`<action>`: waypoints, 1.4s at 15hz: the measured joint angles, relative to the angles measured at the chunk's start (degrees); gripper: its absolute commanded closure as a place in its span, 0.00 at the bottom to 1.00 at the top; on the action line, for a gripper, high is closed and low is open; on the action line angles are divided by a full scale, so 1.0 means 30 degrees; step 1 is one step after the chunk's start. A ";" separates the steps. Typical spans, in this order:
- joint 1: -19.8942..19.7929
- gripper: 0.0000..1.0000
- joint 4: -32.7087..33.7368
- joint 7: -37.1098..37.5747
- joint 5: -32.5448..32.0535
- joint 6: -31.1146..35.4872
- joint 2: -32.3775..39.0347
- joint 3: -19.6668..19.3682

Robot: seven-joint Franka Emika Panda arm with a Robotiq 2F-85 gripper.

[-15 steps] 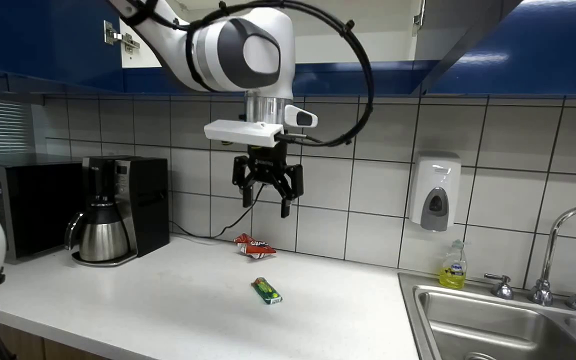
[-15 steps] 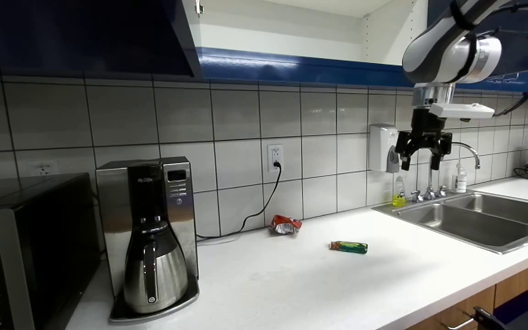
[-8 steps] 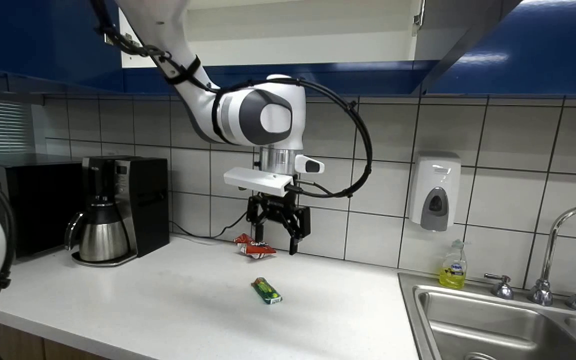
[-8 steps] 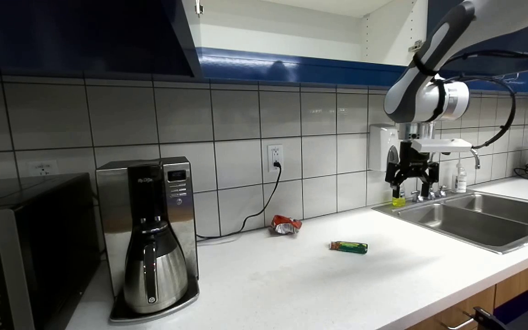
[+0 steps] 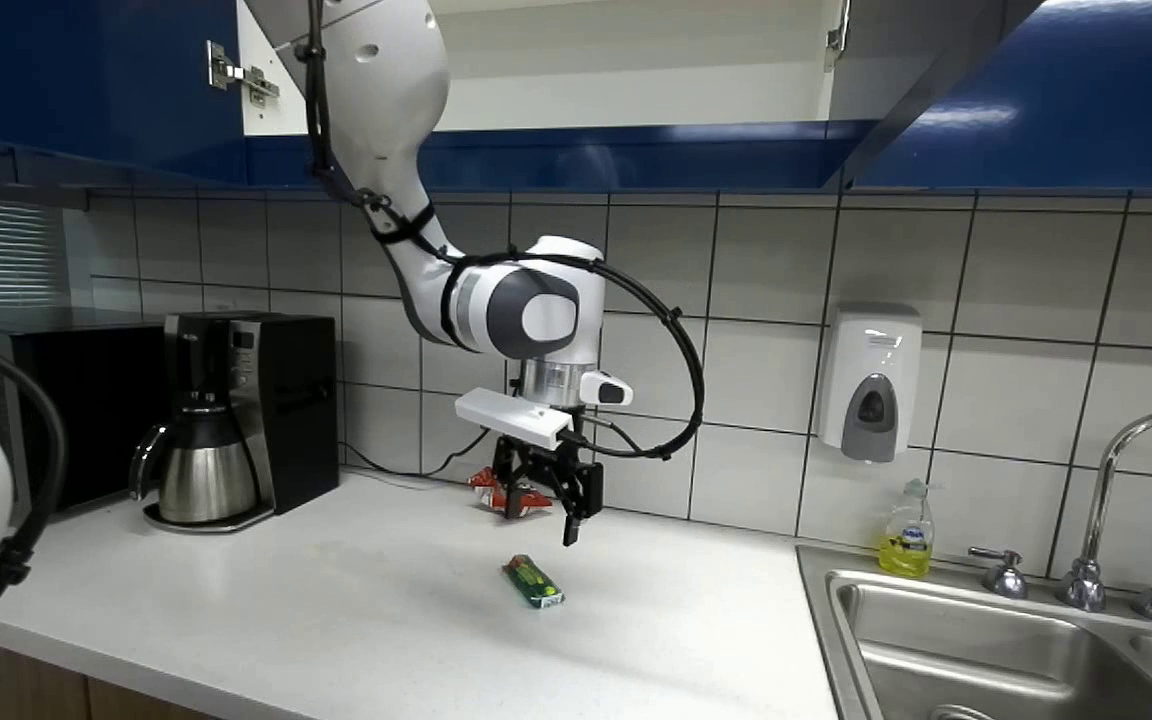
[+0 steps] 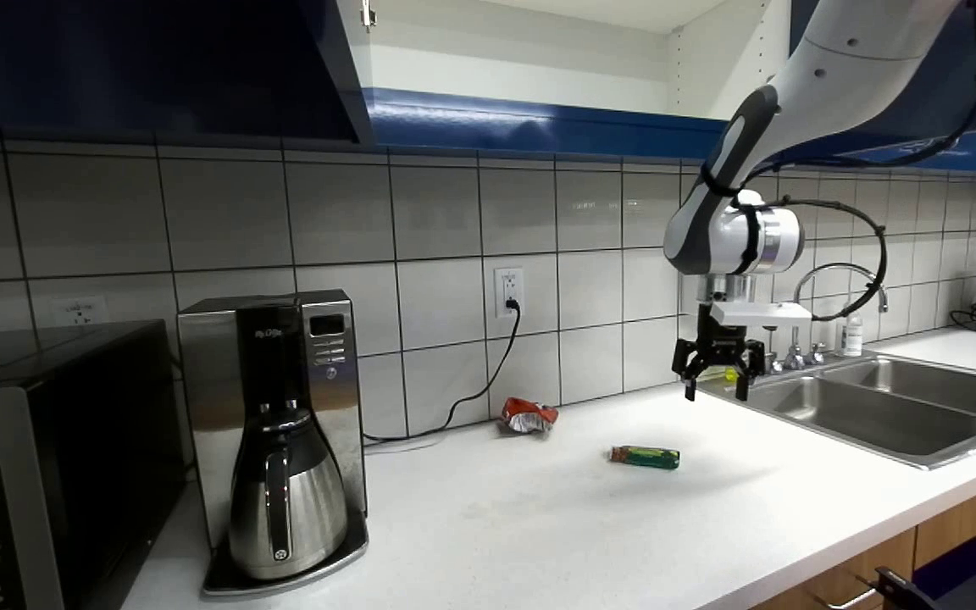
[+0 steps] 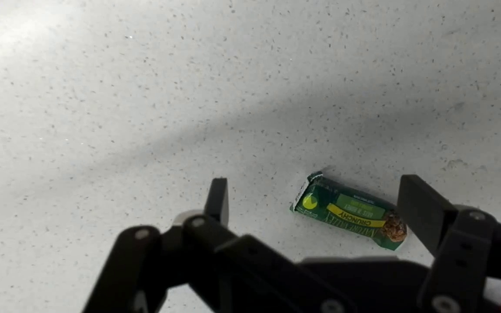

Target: Put the green packet in the cabinet

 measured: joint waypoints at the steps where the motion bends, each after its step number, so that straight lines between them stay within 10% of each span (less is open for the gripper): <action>1: 0.0001 0.00 0.0314 0.0133 0.0105 0.0251 0.0562 0.0257; 21: 0.0002 0.00 0.4546 0.2213 0.0106 0.2534 0.6912 0.1876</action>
